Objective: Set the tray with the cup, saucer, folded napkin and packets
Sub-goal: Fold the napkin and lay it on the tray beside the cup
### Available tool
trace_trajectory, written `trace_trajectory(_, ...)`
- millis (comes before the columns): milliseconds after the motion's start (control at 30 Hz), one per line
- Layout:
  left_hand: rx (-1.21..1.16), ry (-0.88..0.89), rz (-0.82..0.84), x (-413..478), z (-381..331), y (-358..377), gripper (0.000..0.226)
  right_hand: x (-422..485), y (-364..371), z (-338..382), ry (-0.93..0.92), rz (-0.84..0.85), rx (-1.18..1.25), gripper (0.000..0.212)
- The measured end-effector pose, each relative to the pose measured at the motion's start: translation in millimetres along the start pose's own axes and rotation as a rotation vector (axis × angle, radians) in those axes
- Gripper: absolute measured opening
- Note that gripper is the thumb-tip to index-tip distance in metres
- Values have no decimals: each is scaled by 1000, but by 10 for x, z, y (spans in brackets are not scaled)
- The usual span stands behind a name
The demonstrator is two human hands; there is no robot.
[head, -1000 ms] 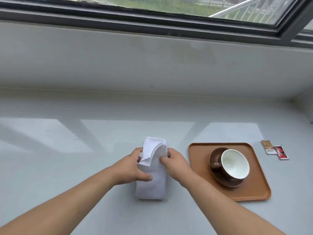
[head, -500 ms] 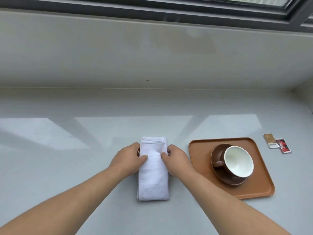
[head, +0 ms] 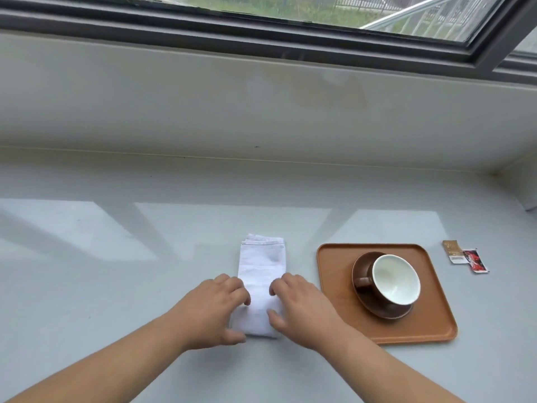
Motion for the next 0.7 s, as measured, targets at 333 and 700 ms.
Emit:
trace_trajectory(333,208,31,-71,-231,-175,178,42,-243,206,147,-168,133,-266,9)
trace_trajectory(700,-169,-191,-82,-207,-53,75,25,-271,31,131,25,85,218,18)
Point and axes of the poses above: each hand's wrist, its own x-axis towards the middle knuckle, its own y-axis out of the palm, z = x × y, the point moved 3 cm from there along x, towards the middle knuckle, and after that the axes turned 5 degrees about -z, right-handed, at the moved point
